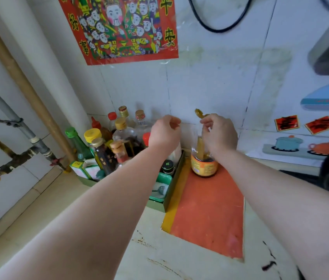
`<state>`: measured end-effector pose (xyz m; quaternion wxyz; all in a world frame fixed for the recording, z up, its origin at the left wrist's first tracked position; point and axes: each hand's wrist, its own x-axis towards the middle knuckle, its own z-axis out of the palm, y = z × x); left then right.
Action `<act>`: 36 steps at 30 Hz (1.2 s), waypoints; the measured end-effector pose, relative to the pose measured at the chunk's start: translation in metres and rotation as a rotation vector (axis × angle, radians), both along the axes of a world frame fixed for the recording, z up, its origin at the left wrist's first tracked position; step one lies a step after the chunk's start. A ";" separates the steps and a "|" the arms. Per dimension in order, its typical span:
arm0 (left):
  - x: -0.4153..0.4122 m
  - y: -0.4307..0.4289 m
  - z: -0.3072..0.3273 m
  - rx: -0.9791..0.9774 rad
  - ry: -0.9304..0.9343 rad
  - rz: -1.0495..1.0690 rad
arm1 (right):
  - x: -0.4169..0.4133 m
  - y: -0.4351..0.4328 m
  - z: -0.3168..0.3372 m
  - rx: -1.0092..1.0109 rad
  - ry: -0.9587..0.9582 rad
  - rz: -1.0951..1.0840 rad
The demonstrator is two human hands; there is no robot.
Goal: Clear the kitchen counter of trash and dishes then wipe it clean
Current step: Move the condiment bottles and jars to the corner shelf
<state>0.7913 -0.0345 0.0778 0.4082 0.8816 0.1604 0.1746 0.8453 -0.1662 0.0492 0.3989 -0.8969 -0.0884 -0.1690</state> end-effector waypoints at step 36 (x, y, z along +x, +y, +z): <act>0.042 -0.020 -0.004 -0.185 -0.027 -0.040 | 0.032 -0.008 -0.040 0.192 0.434 0.118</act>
